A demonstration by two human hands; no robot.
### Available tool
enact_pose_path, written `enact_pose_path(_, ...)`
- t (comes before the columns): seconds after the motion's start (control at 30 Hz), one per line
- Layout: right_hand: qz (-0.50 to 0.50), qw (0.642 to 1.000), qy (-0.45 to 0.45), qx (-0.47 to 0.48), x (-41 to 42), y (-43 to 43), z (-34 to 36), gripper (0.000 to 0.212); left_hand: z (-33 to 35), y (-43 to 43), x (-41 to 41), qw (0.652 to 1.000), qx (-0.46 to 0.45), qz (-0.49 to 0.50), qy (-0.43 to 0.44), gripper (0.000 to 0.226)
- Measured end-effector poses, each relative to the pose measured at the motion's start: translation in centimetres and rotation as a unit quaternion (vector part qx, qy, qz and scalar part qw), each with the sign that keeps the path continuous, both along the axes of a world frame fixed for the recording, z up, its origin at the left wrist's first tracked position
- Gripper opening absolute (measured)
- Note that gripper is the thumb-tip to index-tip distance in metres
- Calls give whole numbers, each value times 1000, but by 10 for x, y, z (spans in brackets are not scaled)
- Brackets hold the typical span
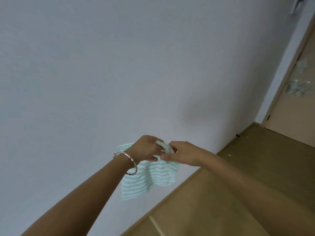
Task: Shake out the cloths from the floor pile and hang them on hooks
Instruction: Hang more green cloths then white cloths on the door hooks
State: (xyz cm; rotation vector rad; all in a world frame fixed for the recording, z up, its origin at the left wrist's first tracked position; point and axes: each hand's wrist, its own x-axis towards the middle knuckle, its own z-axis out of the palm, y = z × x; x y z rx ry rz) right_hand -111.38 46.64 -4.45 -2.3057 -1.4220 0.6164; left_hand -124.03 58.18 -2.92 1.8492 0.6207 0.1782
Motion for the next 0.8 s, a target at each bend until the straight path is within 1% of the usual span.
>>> enact_pose_path(0.1, -23, 998, -64, 18, 45, -44, -7, 26, -4, -39, 54, 994, 100, -26, 25, 15)
enact_pose_path(0.13, -27, 996, -81, 22, 59, -58, -8, 20, -6, -51, 69, 986, 156, -40, 37, 14)
enact_pose_path(0.17, -32, 995, -92, 23, 74, -71, -9, 18, -9, -62, 84, 968, 238, -54, 56, 19)
enact_pose_path(0.2, -42, 994, -94, 17, 89, -85, -8, 18, -13, -71, 98, 937, 334, -63, 81, 24)
enact_pose_path(0.23, -53, 994, -96, 7, 104, -99, -8, 18, -16, -80, 112, 897, 423, -67, 104, 26)
enact_pose_path(0.27, -63, 993, -97, -2, 118, -113, -6, 18, -20, -88, 125, 865, 483, -72, 114, 27)
enact_pose_path(0.3, -74, 992, -97, -8, 131, -127, -5, 17, -23, -96, 139, 846, 514, -83, 113, 29)
enact_pose_path(0.37, -99, 991, -93, -11, 155, -153, -5, 21, -30, -109, 166, 842, 516, -122, 98, 31)
enact_pose_path(0.43, -126, 988, -86, -13, 178, -174, -10, 29, -33, -121, 195, 856, 479, -179, 80, 29)
enact_pose_path(0.5, -158, 984, -87, -14, 203, -194, -22, 28, -35, -135, 225, 860, 438, -249, 81, 20)
enact_pose_path(0.53, -178, 980, -87, -10, 216, -204, -29, 28, -36, -140, 242, 861, 423, -270, 85, 12)
enact_pose_path(0.57, -199, 976, -86, -7, 227, -214, -34, 31, -38, -145, 257, 864, 411, -279, 81, 6)
enact_pose_path(0.63, -238, 968, -80, -4, 249, -237, -42, 38, -44, -151, 291, 879, 381, -281, 62, 20)
enact_pose_path(0.67, -256, 964, -73, -6, 260, -248, -45, 38, -47, -154, 309, 883, 369, -285, 54, 21)
enact_pose_path(0.77, -318, 945, -70, -16, 296, -277, -53, 35, -55, -164, 363, 879, 354, -321, 7, 7)
enact_pose_path(0.8, -337, 939, -66, -18, 310, -285, -56, 33, -57, -168, 382, 874, 353, -334, -12, 9)
